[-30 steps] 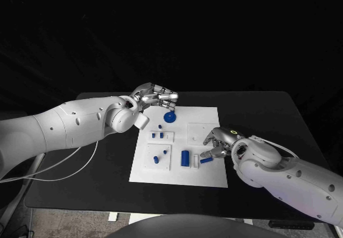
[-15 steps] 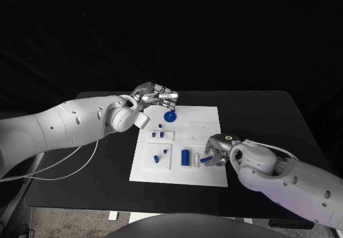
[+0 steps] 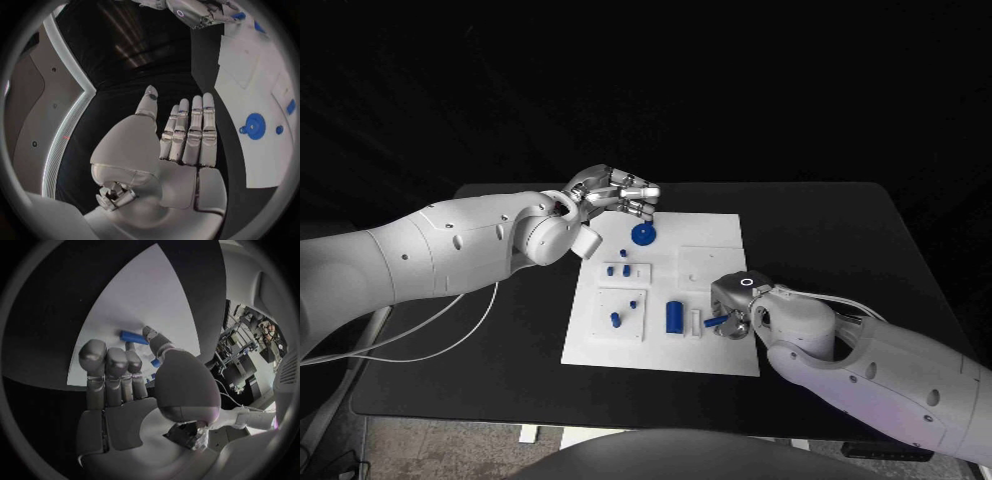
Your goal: Assemble the parts on the task board
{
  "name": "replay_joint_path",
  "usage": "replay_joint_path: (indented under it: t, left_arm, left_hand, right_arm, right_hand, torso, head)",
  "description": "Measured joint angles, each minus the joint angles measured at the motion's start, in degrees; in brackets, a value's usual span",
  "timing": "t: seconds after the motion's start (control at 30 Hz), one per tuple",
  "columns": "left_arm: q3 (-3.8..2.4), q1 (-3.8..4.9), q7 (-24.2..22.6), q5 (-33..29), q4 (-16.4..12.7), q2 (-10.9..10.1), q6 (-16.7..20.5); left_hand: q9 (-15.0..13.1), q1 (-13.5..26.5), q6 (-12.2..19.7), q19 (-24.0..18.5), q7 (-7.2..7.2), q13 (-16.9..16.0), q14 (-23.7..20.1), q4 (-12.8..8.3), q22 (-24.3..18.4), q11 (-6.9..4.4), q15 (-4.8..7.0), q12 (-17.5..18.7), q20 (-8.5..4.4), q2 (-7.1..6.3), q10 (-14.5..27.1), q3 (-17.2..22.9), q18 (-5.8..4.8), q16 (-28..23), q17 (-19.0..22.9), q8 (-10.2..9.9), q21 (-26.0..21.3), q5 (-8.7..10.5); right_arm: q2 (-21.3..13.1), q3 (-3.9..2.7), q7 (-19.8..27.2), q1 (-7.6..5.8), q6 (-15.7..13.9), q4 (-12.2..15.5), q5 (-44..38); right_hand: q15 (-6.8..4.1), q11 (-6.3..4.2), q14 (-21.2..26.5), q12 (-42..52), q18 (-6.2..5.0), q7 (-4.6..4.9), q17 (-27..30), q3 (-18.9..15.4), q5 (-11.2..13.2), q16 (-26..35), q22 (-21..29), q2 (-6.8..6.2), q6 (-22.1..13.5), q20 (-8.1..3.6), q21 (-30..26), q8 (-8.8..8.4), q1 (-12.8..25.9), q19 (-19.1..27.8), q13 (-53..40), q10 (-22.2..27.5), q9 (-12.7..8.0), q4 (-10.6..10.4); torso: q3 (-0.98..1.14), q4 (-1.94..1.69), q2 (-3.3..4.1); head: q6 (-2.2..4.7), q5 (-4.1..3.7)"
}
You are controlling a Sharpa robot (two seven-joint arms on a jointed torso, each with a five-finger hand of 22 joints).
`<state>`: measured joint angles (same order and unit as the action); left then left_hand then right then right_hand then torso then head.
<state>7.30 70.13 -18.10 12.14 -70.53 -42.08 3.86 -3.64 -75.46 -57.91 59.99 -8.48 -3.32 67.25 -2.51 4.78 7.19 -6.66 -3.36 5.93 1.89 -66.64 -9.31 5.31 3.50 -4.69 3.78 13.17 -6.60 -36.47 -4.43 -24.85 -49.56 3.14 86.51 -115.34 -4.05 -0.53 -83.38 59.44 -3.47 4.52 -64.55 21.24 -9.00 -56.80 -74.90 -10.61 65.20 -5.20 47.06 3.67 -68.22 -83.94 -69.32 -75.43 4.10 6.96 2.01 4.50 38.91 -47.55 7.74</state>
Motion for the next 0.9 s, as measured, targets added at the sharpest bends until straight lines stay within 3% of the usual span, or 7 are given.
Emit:
replay_joint_path:
  t: [0.1,0.17,0.27,0.43,0.57,0.77,0.9]
  left_arm:
    - [0.0,0.0,0.01,0.0,0.01,0.01,-0.02]
    - [0.0,0.0,0.03,0.0,0.02,0.03,-0.03]
    - [0.0,0.0,0.05,0.01,0.03,0.03,-0.05]
    - [0.0,0.0,0.11,0.03,0.04,0.03,-0.07]
    - [0.0,0.0,0.16,0.07,0.04,0.03,-0.09]
    - [0.0,0.0,0.27,0.18,0.04,0.06,-0.13]
    - [0.0,0.0,0.37,0.36,0.04,0.07,-0.17]
  left_hand:
    - [0.0,0.0,0.0,0.0,0.0,0.0,0.0,0.0,0.0,0.0,0.0,0.0,0.0,0.0,0.0,0.0,0.0,0.0,0.0,0.0,0.0,0.0]
    - [0.0,0.0,0.0,0.0,0.0,0.0,0.0,0.0,0.0,0.0,0.0,0.0,0.0,0.0,0.0,0.0,0.0,0.0,0.0,0.0,0.0,0.0]
    - [0.0,0.0,0.0,0.0,0.0,0.0,0.0,0.0,-0.02,0.0,0.0,0.0,0.0,0.0,0.0,0.0,0.0,0.0,0.0,0.0,0.0,0.0]
    - [0.0,0.0,0.0,0.0,0.0,0.0,0.0,0.0,-0.05,0.0,0.0,0.0,0.0,0.0,0.0,0.0,0.0,0.0,0.01,0.0,0.0,0.0]
    - [0.0,0.0,0.0,0.0,0.0,0.0,0.0,0.0,-0.04,0.0,0.0,0.0,0.0,0.0,0.0,0.0,0.0,0.0,0.01,0.0,0.0,0.0]
    - [0.0,0.0,0.0,0.0,0.0,0.0,0.0,0.0,-0.04,0.0,0.0,0.0,0.0,0.0,0.0,0.0,0.0,0.0,0.01,0.0,0.0,0.0]
    - [0.0,0.0,0.0,0.0,0.0,0.0,0.0,0.0,-0.04,0.0,0.0,0.0,0.0,0.0,0.0,0.0,0.0,0.0,0.01,0.0,0.0,0.0]
  right_arm:
    - [0.45,0.23,-0.27,-0.1,0.04,-0.38,-0.98]
    - [0.74,0.42,-0.44,-0.19,0.18,-0.6,-1.59]
    - [1.03,0.64,-0.62,-0.34,0.63,-0.76,-2.32]
    - [1.31,0.84,-0.87,-0.55,1.85,-0.78,-3.11]
    - [1.48,0.9,-1.15,-0.66,2.74,-0.65,-3.52]
    - [1.58,1.02,-2.04,-0.71,3.43,-0.33,-3.97]
    - [1.66,1.16,-3.03,-0.69,3.49,-0.08,-4.21]
  right_hand:
    - [0.0,-0.18,0.0,0.0,0.0,-0.36,0.0,3.64,1.42,0.0,0.0,1.22,0.9,0.0,0.0,0.2,1.22,0.0,0.0,0.18,-0.01,-0.13]
    - [0.0,-0.19,0.0,0.0,0.0,-0.53,0.08,7.0,1.79,0.0,0.0,1.26,1.59,0.0,0.0,0.21,2.31,0.0,0.0,0.19,-0.07,-0.32]
    - [0.0,-0.19,0.0,-0.16,0.0,-0.77,0.26,8.53,-0.24,0.02,0.0,2.26,2.68,-0.01,0.0,0.2,3.31,0.0,0.0,0.19,-0.29,-0.3]
    - [0.0,-0.53,0.0,-0.32,0.0,-1.13,0.54,8.54,-5.95,0.27,0.0,3.39,4.14,-0.01,0.0,0.2,4.45,0.0,0.1,0.1,-0.24,1.4]
    - [0.0,-0.62,0.0,-0.32,-0.01,-1.39,0.59,7.79,-7.73,0.27,0.0,4.12,4.39,-0.01,0.0,0.13,5.18,0.01,0.1,0.19,-0.25,2.87]
    - [-0.23,-0.84,-0.23,-0.54,0.0,-1.25,0.59,6.82,-10.09,0.27,0.0,3.66,4.67,-0.01,-0.01,-0.03,5.64,0.0,0.1,-0.01,-0.23,2.67]
    - [-0.24,-0.94,-0.24,-0.88,0.0,-1.35,0.59,6.42,-10.32,0.27,0.0,2.13,4.76,-0.04,-0.01,-0.03,7.17,-0.02,0.13,0.08,-0.2,1.18]
  torso:
    - [0.0,-0.01,0.0]
    - [0.0,-0.01,0.0]
    - [0.0,-0.01,0.0]
    - [-0.02,0.01,0.0]
    - [-0.02,0.07,0.0]
    - [-0.02,0.07,-0.01]
    - [-0.02,0.08,-0.01]
  head:
    - [-0.03,-0.03]
    - [-0.07,-0.03]
    - [-0.11,0.03]
    - [-0.23,0.09]
    - [-0.27,0.12]
    - [-0.3,0.03]
    - [-0.33,-0.07]
